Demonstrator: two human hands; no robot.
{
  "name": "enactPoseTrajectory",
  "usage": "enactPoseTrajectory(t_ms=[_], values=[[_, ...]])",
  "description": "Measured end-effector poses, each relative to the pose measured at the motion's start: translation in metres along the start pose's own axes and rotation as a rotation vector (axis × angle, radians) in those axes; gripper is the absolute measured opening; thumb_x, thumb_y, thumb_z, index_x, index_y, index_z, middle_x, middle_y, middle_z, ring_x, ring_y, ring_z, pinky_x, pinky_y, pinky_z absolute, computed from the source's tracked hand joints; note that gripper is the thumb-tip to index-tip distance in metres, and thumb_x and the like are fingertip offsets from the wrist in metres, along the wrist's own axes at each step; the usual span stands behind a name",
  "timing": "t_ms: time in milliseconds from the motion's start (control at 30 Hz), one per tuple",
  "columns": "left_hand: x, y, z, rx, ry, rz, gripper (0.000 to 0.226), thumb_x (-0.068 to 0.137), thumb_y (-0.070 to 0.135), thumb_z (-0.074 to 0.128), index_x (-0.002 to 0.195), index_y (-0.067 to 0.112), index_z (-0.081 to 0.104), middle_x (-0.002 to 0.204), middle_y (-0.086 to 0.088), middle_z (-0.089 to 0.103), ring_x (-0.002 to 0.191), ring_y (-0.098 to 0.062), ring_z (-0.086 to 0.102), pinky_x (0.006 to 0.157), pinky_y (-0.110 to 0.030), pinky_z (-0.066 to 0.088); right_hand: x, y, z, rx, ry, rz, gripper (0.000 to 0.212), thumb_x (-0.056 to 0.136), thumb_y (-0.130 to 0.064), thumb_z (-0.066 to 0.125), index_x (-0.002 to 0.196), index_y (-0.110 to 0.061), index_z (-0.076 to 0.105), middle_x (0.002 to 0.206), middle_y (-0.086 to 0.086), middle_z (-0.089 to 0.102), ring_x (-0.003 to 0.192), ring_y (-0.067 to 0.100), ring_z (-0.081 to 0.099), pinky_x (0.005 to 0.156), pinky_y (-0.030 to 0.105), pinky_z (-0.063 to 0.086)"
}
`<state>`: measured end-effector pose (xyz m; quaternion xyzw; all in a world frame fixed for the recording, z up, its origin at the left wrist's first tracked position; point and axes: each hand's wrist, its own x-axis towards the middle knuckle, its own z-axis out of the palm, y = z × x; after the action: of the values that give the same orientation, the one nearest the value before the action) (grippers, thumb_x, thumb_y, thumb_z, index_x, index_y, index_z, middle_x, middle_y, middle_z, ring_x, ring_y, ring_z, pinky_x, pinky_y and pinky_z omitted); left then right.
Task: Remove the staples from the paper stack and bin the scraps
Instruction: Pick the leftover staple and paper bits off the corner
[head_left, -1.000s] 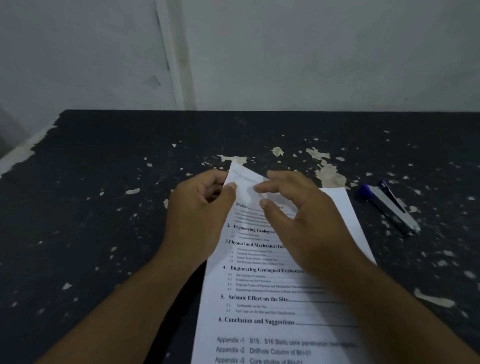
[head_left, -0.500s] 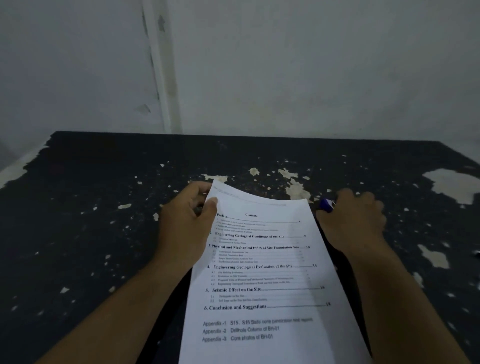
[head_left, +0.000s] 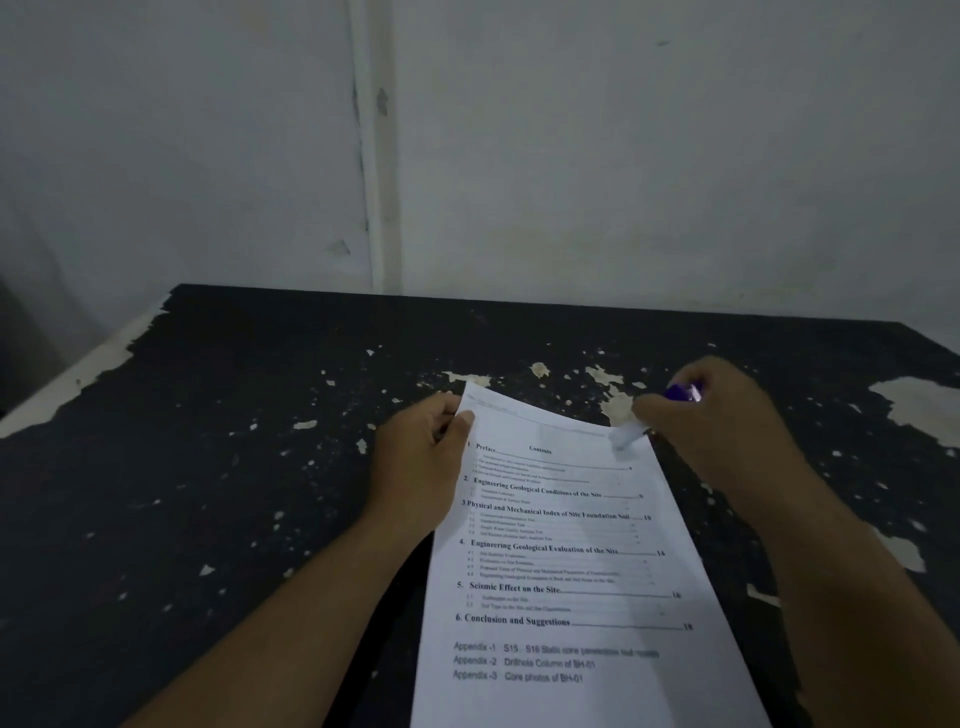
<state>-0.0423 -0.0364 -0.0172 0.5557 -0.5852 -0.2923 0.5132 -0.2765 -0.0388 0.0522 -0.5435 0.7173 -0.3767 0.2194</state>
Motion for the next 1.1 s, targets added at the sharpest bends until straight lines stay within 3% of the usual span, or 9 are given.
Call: enactPoseTrajectory(t_ms=[133, 200, 233, 300, 400, 600, 733, 900, 1100], values=[[0.001, -0.001, -0.001, 0.038, -0.018, 0.0, 0.019, 0.1, 0.016, 0.056, 0.09, 0.018, 0.072, 0.081, 0.006, 0.076, 0.074, -0.013, 0.072, 0.068, -0.034, 0.059, -0.024, -0.007, 0.022, 0.386, -0.387, 0.059, 0.012, 0.087, -0.007, 0.07, 0.087, 0.0, 0.06, 0.073, 0.018, 0.07, 0.058, 0.024, 0.068, 0.072, 0.044, 0.061], [0.001, -0.001, -0.001, 0.066, -0.017, 0.009, 0.021, 0.1, 0.018, 0.055, 0.087, 0.018, 0.071, 0.079, 0.0, 0.075, 0.073, -0.022, 0.07, 0.066, -0.039, 0.057, -0.032, -0.003, 0.03, 0.343, -0.452, -0.004, 0.017, 0.084, -0.007, 0.075, 0.084, -0.003, 0.058, 0.072, 0.017, 0.072, 0.058, 0.024, 0.069, 0.067, 0.041, 0.062], [0.001, -0.001, -0.001, 0.078, -0.011, 0.013, 0.022, 0.1, 0.018, 0.055, 0.086, 0.018, 0.071, 0.077, 0.0, 0.074, 0.073, -0.023, 0.069, 0.065, -0.038, 0.056, -0.034, 0.0, 0.033, 0.247, -0.462, -0.08, 0.021, 0.081, -0.012, 0.079, 0.083, -0.008, 0.058, 0.071, 0.013, 0.072, 0.056, 0.019, 0.067, 0.059, 0.032, 0.06], [0.002, -0.002, -0.001, 0.094, -0.005, 0.013, 0.022, 0.1, 0.019, 0.055, 0.085, 0.018, 0.07, 0.076, 0.002, 0.073, 0.072, -0.021, 0.068, 0.065, -0.036, 0.056, -0.037, 0.006, 0.037, -0.089, -0.457, -0.279, 0.027, 0.078, -0.024, 0.083, 0.087, -0.028, 0.058, 0.076, -0.004, 0.067, 0.061, 0.005, 0.061, 0.053, 0.012, 0.048], [0.004, -0.003, 0.0, 0.124, -0.013, 0.017, 0.022, 0.1, 0.02, 0.055, 0.084, 0.015, 0.069, 0.075, 0.0, 0.072, 0.071, -0.021, 0.067, 0.064, -0.036, 0.055, -0.04, 0.011, 0.037, -0.37, -0.455, -0.5, 0.021, 0.085, -0.036, 0.075, 0.1, -0.039, 0.06, 0.082, -0.02, 0.058, 0.071, -0.002, 0.056, 0.057, 0.011, 0.044], [0.002, -0.004, 0.001, 0.133, -0.044, 0.058, 0.023, 0.101, 0.019, 0.053, 0.085, 0.014, 0.069, 0.073, 0.003, 0.069, 0.065, -0.01, 0.061, 0.054, -0.014, 0.045, -0.029, 0.009, 0.034, -0.376, -0.444, -0.687, 0.014, 0.098, -0.038, 0.053, 0.111, -0.035, 0.052, 0.075, -0.013, 0.057, 0.072, -0.001, 0.056, 0.052, 0.015, 0.041], [-0.001, -0.003, 0.004, 0.157, -0.087, 0.121, 0.027, 0.101, 0.021, 0.054, 0.079, 0.011, 0.064, 0.066, -0.001, 0.062, 0.056, -0.006, 0.051, 0.051, -0.024, 0.044, -0.017, 0.005, 0.044, -0.513, -0.422, -0.753, 0.015, 0.102, -0.036, 0.042, 0.117, -0.034, 0.044, 0.088, -0.014, 0.055, 0.065, 0.006, 0.056, 0.056, 0.017, 0.046], [-0.002, -0.004, 0.006, 0.171, -0.084, 0.152, 0.031, 0.101, 0.022, 0.054, 0.072, 0.012, 0.058, 0.056, 0.008, 0.051, 0.049, -0.002, 0.044, 0.048, -0.011, 0.036, -0.006, 0.004, 0.055, -0.587, -0.384, -0.817, 0.036, 0.099, -0.036, 0.044, 0.133, -0.026, 0.046, 0.1, -0.015, 0.043, 0.069, 0.002, 0.051, 0.057, 0.013, 0.04], [0.0, -0.008, 0.008, 0.179, -0.09, 0.156, 0.034, 0.102, 0.022, 0.052, 0.07, 0.011, 0.054, 0.055, 0.006, 0.048, 0.047, -0.004, 0.04, 0.045, -0.01, 0.034, 0.007, 0.0, 0.056, -0.584, -0.357, -0.912, 0.037, 0.101, -0.035, 0.048, 0.136, -0.023, 0.052, 0.122, -0.004, 0.059, 0.095, 0.006, 0.056, 0.083, 0.018, 0.043]])
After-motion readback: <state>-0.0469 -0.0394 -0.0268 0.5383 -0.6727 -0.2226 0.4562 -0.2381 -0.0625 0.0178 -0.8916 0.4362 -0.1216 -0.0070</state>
